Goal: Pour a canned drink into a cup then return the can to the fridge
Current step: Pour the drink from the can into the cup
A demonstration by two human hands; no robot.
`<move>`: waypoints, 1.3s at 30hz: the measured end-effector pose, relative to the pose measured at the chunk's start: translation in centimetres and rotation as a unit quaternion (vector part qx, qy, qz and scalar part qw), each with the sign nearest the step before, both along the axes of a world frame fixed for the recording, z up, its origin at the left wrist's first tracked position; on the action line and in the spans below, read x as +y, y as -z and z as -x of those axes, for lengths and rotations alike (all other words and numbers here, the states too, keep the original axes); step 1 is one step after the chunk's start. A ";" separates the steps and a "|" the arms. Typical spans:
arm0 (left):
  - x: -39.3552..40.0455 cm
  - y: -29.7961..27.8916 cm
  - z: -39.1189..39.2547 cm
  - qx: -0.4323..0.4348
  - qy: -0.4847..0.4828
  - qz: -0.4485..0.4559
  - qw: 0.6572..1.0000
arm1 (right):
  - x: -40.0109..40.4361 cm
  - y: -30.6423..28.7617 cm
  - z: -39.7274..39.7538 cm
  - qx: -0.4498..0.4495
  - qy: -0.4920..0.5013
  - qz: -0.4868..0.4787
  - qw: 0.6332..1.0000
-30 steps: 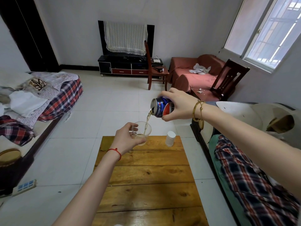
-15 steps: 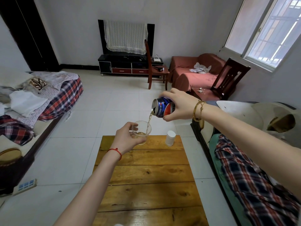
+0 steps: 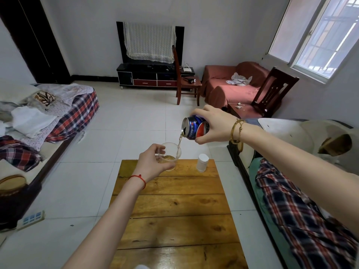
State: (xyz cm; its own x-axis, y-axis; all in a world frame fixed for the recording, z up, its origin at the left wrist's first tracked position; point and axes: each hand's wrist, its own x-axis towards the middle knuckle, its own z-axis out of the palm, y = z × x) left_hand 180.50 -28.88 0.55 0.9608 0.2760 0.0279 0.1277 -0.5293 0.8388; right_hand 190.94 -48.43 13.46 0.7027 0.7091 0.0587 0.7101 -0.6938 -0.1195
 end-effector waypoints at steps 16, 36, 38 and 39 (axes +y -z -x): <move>-0.9 0.2 0.7 0.003 0.001 -0.001 1.000 | -0.6 0.7 0.3 0.005 0.003 -0.001 1.000; -1.5 0.3 0.7 0.008 0.002 -0.008 1.000 | -0.2 1.0 0.8 0.012 -0.007 0.008 1.000; -1.6 0.3 0.6 0.009 0.004 -0.008 1.000 | -0.2 0.9 0.8 0.010 -0.007 0.009 1.000; -1.6 0.3 0.6 0.009 0.004 -0.008 1.000 | -0.2 0.9 0.8 0.009 -0.008 0.009 1.000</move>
